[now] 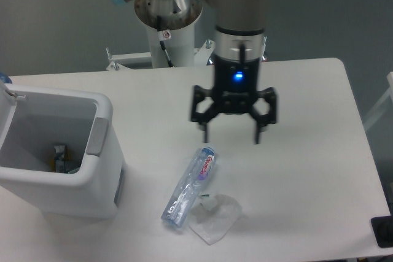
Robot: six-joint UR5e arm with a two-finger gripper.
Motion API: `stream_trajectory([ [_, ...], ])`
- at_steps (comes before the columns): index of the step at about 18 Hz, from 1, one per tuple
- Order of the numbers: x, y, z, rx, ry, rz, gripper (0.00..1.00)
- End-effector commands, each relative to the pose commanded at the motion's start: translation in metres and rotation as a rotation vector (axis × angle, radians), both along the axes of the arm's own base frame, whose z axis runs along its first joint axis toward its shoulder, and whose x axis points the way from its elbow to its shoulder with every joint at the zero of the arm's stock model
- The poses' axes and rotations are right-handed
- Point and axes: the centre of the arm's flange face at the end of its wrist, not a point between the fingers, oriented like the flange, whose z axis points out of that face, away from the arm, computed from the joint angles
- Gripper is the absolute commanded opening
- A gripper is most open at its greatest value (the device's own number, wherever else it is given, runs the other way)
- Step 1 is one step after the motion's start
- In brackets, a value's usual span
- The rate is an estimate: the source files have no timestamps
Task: Open the trash can
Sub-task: 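Lift the gripper away from the opened trash can toward the table center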
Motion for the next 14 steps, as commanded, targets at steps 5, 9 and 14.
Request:
stream_trajectory([
  [5, -0.061, -0.045, -0.065, -0.139, 0.021, -0.157, 1.0],
  [9, -0.065, -0.063, -0.08, -0.291, 0.086, -0.296, 1.0],
  [14, -0.058, -0.065, -0.11, -0.317, 0.041, -0.309, 1.0],
])
